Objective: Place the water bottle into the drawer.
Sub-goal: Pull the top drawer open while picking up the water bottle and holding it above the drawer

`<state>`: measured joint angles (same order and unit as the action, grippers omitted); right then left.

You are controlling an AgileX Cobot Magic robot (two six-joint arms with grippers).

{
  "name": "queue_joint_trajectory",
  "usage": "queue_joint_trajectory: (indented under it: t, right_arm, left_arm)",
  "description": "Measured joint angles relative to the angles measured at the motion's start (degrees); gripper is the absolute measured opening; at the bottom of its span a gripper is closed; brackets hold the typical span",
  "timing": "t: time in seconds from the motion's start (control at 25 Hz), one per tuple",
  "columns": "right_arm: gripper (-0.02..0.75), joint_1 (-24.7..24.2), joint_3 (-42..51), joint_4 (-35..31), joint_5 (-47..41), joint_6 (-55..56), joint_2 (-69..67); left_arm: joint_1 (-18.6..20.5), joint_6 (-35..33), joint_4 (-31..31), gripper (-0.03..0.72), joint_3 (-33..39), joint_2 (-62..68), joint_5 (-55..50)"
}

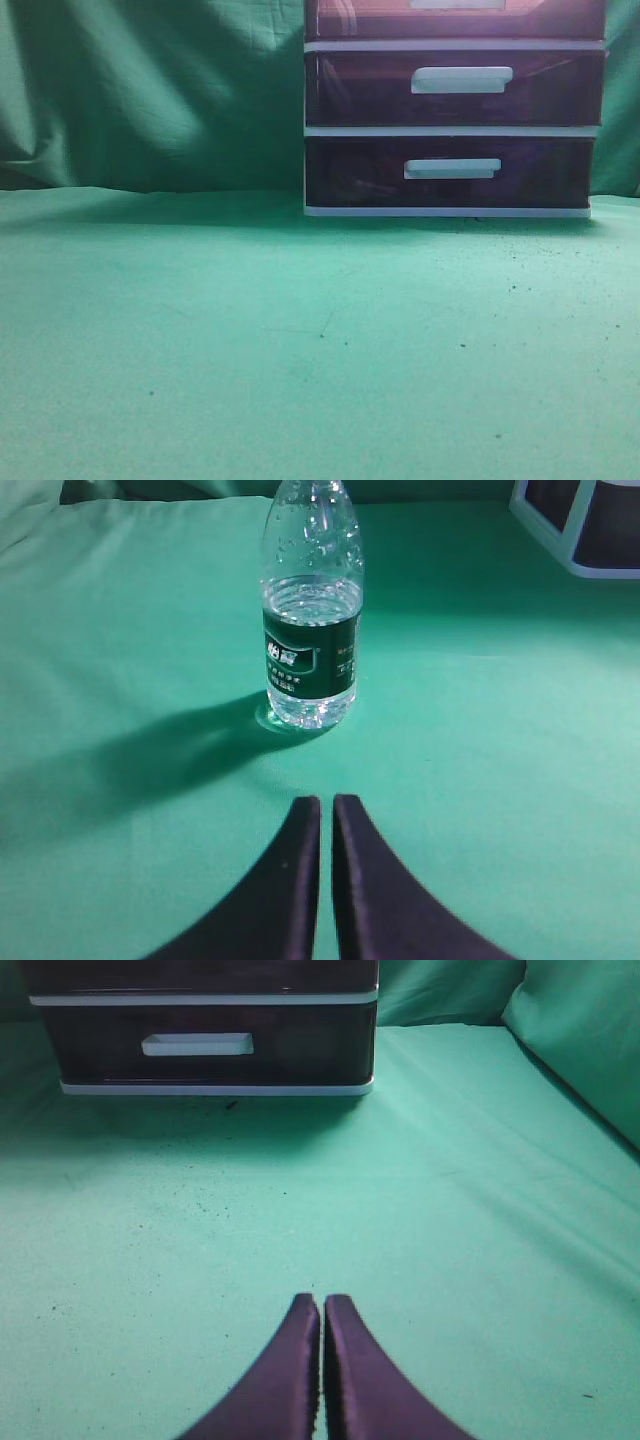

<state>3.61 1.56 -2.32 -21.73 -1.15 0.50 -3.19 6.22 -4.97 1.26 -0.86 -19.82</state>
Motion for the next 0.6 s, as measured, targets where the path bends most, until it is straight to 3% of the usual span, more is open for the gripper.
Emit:
queue_joint_trajectory:
  t: [0.6]
  right_arm:
    - [0.000, 0.0, 0.0, 0.0, 0.0, 0.0, 0.0]
  left_arm:
    - [0.0, 0.0, 0.0, 0.000, 0.0, 0.0, 0.0]
